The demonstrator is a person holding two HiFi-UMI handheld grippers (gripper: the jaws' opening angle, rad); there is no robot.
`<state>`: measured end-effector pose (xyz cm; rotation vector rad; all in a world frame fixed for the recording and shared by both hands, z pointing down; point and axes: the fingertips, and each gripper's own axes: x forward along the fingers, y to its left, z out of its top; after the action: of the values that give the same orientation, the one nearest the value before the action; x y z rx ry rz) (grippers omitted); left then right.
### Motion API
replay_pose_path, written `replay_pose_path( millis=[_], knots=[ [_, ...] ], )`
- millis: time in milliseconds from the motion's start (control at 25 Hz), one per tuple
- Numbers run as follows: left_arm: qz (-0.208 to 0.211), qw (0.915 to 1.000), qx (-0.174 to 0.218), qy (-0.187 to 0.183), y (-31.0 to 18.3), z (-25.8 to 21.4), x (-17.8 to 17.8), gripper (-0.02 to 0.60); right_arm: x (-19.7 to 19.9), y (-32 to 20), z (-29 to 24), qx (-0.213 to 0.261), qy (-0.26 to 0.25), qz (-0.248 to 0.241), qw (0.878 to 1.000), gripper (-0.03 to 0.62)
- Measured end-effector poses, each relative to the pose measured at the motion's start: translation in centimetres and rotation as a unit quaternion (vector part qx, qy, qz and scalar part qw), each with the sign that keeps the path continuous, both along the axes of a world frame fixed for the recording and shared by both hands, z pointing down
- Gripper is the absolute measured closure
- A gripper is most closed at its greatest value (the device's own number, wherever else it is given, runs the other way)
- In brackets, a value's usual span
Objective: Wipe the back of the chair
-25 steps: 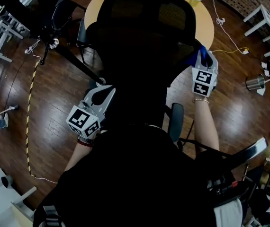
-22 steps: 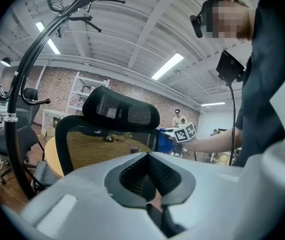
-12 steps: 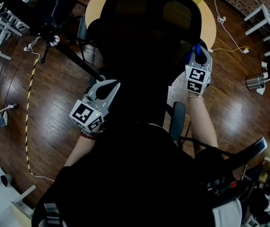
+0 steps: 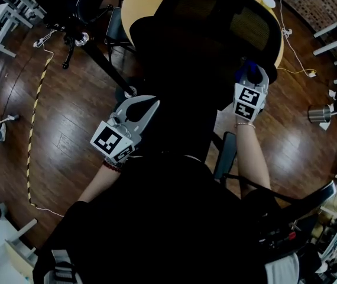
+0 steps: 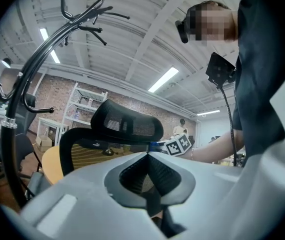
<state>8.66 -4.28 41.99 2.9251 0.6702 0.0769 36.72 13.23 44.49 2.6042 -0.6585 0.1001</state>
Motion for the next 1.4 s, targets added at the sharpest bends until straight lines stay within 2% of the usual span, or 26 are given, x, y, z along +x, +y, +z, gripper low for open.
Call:
replay_pose_path(
  millis=[280,560,800,1120,1280,1400],
  knots=[
    [-0.024,0.9997,-0.002,-0.008,-3.4,0.6,-2.2,0.575,-1.1,-6.4,0.3,0.001,-0.006,-0.035,0.999,0.556],
    [-0.047,0.9987,-0.012,-0.019,-7.8,1.8,-4.2,0.575,-3.2,-16.2,0.1,0.006,-0.012,-0.095,0.995,0.556],
    [-0.062,0.9976,-0.011,-0.029,-11.2,2.4,-5.5,0.575,-3.7,-20.4,0.4,0.05,-0.025,-0.074,0.996,0.556],
    [-0.068,0.9971,-0.014,-0.03,-12.9,2.7,-7.0,0.575,-7.2,-28.8,-0.1,0.053,-0.025,-0.153,0.987,0.554],
    [-0.071,0.9968,-0.012,-0.035,-12.8,2.8,-7.4,0.575,-8.2,-31.5,0.0,0.05,-0.029,-0.166,0.984,0.554],
    [-0.084,0.9959,-0.012,-0.032,-13.1,2.5,-7.6,0.575,-9.4,-33.8,0.0,0.05,-0.029,-0.206,0.977,0.554]
  ],
)
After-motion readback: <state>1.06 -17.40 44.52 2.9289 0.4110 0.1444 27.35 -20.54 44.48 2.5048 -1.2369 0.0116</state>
